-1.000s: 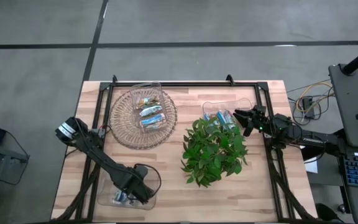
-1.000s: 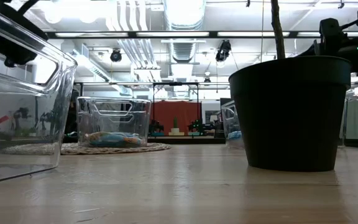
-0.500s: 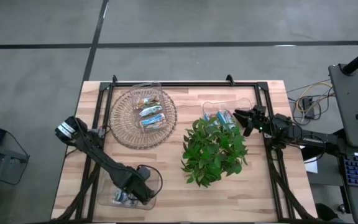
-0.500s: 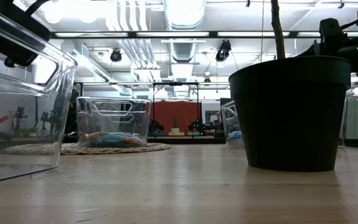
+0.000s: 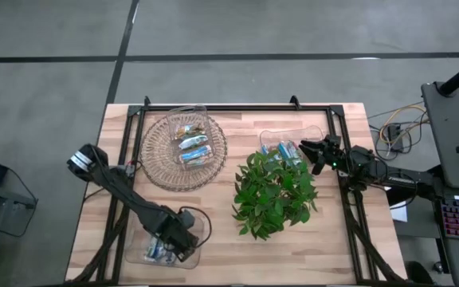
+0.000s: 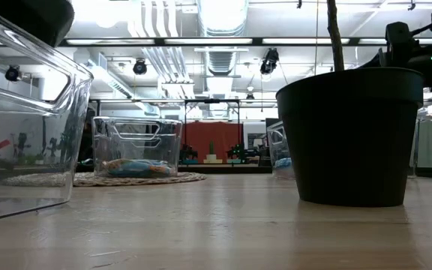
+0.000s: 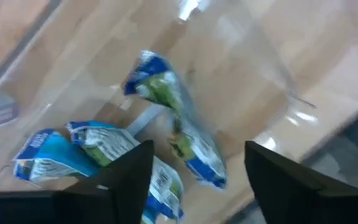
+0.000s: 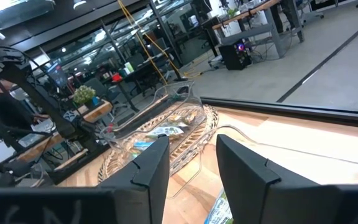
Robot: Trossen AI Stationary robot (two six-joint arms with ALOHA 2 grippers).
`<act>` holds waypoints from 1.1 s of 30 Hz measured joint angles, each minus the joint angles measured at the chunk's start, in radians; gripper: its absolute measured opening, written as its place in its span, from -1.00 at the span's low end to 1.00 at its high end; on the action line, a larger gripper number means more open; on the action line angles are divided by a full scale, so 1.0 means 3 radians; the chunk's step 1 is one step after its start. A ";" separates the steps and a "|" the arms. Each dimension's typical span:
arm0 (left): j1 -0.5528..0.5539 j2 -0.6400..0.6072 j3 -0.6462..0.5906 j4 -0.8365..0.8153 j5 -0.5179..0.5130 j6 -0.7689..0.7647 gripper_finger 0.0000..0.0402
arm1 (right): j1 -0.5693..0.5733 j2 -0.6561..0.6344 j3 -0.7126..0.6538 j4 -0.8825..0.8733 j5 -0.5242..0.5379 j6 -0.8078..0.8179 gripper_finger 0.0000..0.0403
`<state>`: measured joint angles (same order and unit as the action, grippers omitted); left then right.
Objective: Pick and place Granola Bars by type
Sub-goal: Return to Home Position
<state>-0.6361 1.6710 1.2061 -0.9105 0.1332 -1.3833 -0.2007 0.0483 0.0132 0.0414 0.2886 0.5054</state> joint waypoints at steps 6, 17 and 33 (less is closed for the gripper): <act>0.0090 -0.0222 0.0068 -0.0074 0.0194 0.0321 0.44 | 0.0001 -0.0001 0.0000 0.0001 0.0000 0.0000 -0.37; 0.0246 -0.0814 0.0060 -0.0084 0.0468 0.1589 0.53 | 0.0000 0.0000 0.0000 0.0000 0.0000 0.0000 -0.35; 0.0669 -0.2335 -0.0983 -0.0082 -0.0063 0.3511 0.53 | 0.0000 0.0000 0.0000 0.0001 0.0000 0.0000 -0.34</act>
<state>-0.4354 0.9705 0.9111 -0.9352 0.1142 -0.3301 -0.2007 0.0483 0.0132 0.0417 0.2886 0.5053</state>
